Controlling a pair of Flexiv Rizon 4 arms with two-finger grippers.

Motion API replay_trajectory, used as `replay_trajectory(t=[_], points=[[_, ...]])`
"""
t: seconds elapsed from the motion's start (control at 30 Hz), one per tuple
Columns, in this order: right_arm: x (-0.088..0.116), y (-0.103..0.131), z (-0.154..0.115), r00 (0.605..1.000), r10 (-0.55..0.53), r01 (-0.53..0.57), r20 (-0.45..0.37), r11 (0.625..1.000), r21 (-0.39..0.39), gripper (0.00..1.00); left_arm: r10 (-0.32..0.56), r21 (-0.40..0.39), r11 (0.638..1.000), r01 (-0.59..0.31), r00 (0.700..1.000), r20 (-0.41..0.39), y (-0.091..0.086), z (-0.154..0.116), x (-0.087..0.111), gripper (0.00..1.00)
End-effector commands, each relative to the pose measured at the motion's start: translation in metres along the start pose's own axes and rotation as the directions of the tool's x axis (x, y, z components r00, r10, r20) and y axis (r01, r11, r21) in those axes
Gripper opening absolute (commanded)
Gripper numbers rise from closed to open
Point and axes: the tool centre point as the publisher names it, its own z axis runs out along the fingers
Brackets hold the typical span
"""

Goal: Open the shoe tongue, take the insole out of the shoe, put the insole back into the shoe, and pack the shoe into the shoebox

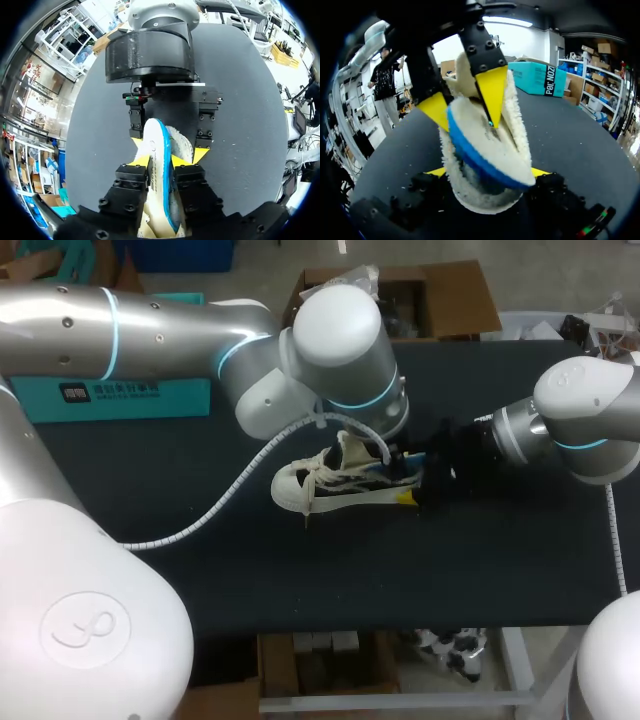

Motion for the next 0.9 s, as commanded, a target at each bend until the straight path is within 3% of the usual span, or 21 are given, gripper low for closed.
replay_trajectory(t=[0.03, 0.23, 0.47, 0.7, 0.9], points=[[-0.002, -0.004, 0.003, 1.000, 0.000, 0.000, -0.001, 1.000, -0.002, 0.00, -0.011, 0.011, 1.000, 0.011, 1.000, -0.001, 0.002, -0.002, -0.002, 0.00], [-0.002, -0.004, 0.003, 1.000, 0.000, 0.000, -0.001, 1.000, -0.002, 0.00, -0.021, 0.056, 0.998, 0.021, 1.000, -0.014, 0.003, -0.017, -0.001, 0.00], [-0.002, -0.004, 0.003, 1.000, 0.000, 0.000, -0.001, 1.000, -0.002, 0.00, -0.015, 0.203, 0.979, 0.027, 0.998, -0.064, -0.002, -0.052, 0.007, 0.00], [-0.002, -0.004, 0.003, 1.000, 0.000, 0.000, -0.001, 1.000, -0.002, 0.00, 0.040, 0.395, 0.919, 0.022, 0.988, -0.147, -0.012, -0.095, 0.008, 0.00], [-0.002, -0.003, -0.006, 1.000, -0.014, 0.014, 0.011, 1.000, 0.003, 0.00, 0.124, 0.506, 0.862, -0.025, 0.978, -0.165, -0.028, -0.127, 0.016, 0.00]])
